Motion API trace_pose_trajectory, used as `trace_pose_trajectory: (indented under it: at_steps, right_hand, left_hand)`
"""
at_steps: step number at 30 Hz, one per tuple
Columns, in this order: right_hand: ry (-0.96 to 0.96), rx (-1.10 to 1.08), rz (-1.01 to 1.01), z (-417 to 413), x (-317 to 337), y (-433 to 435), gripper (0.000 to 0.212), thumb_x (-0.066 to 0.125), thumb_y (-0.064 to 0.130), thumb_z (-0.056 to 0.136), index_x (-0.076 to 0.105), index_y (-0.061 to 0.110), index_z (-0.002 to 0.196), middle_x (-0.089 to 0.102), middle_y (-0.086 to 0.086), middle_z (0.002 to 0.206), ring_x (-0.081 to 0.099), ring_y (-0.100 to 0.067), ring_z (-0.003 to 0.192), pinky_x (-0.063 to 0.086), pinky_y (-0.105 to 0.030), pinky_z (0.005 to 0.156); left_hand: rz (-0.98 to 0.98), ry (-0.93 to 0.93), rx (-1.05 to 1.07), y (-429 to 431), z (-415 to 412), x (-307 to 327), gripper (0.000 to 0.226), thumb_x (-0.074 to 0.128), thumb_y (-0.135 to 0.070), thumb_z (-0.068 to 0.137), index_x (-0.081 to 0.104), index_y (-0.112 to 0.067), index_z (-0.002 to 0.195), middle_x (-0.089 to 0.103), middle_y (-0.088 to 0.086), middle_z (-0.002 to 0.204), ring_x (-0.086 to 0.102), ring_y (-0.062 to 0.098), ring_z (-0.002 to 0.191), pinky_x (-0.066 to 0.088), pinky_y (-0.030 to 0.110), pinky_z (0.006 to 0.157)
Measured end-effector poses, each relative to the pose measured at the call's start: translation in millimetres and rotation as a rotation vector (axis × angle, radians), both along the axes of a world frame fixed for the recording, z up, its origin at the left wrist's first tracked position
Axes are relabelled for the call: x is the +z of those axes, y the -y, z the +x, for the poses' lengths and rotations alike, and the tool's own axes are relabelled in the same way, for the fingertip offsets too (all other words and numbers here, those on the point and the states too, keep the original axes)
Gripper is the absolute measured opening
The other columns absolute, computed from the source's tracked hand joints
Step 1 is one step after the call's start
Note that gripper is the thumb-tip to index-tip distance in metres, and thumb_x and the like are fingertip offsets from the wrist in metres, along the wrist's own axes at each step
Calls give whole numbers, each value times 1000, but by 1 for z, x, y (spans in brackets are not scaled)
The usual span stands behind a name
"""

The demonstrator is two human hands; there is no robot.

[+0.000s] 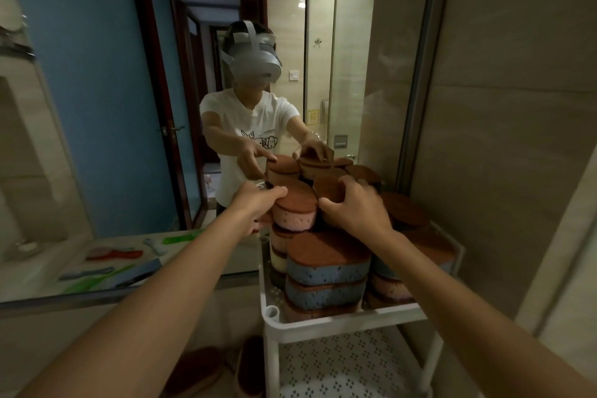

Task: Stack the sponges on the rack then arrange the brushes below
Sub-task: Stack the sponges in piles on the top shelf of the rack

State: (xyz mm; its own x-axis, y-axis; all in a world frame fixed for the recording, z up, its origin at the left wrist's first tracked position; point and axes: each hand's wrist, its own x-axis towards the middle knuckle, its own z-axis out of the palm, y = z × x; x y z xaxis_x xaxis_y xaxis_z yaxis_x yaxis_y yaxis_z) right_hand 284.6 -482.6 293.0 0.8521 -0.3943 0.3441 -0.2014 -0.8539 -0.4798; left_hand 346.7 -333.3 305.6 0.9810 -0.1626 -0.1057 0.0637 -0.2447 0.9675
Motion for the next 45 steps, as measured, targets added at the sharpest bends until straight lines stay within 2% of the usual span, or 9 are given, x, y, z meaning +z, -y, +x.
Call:
trace_pose_trajectory:
  at_steps: [9,16,19,22,27,31,34,40,45]
  right_hand:
    - [-25,5,16,2,-3,-1,52,56,47,82,51,14,123,55,-9,119,52,-31,113,50,-41,89]
    - [79,32,100,8,2,-3,53,50,54,81,48,30,128,54,-9,124,53,-32,113,50,-46,91]
    - [-23,29,-11,12,0,-6,45,49,48,87,55,25,125,53,-14,125,52,-35,111,51,-42,87]
    - [-93,-6,-71,13,-1,-7,47,43,49,91,62,14,117,54,-16,123,50,-37,111,47,-39,81]
    - [-147,50,-143,0,2,-12,44,28,40,99,40,31,140,38,-17,139,33,-40,128,38,-45,97]
    - [-193,41,-198,-2,-2,-15,44,24,39,100,36,30,142,37,-16,140,33,-40,127,38,-47,98]
    - [-246,40,-226,-3,5,-17,46,19,43,100,36,29,141,39,-17,140,34,-40,128,35,-49,99]
    - [-339,6,-314,-1,10,-22,50,17,41,99,36,22,141,35,-18,146,27,-40,134,24,-54,108]
    - [-232,22,-386,-5,15,-33,43,22,31,100,53,14,125,45,-15,139,31,-36,132,22,-52,110]
  left_hand:
    - [29,-18,-21,-4,8,-6,37,61,-24,87,57,-7,120,65,12,115,62,27,106,54,38,85]
    - [128,128,1,1,10,-15,22,57,-30,88,59,-11,99,61,5,91,58,20,82,42,24,49]
    - [228,189,41,3,10,-17,24,56,-33,88,57,-9,84,55,1,71,52,15,63,37,24,47]
    - [295,238,68,4,10,-20,33,54,-35,88,50,-12,65,50,0,63,50,17,65,32,24,49]
    - [314,262,68,5,8,-24,39,51,-33,89,43,-15,56,45,0,59,48,21,71,28,26,49]
    - [294,250,48,6,10,-27,34,50,-36,89,63,-6,83,65,11,89,60,30,94,45,30,73]
    - [252,215,50,6,13,-28,41,50,-40,89,64,-4,103,66,13,106,60,30,102,49,35,83]
    - [188,147,12,3,6,-23,44,45,-42,91,60,-9,115,63,10,113,59,27,104,50,35,88]
    - [-36,-45,1,-9,-8,-8,41,38,-36,97,51,-7,122,62,10,103,61,23,91,52,31,73]
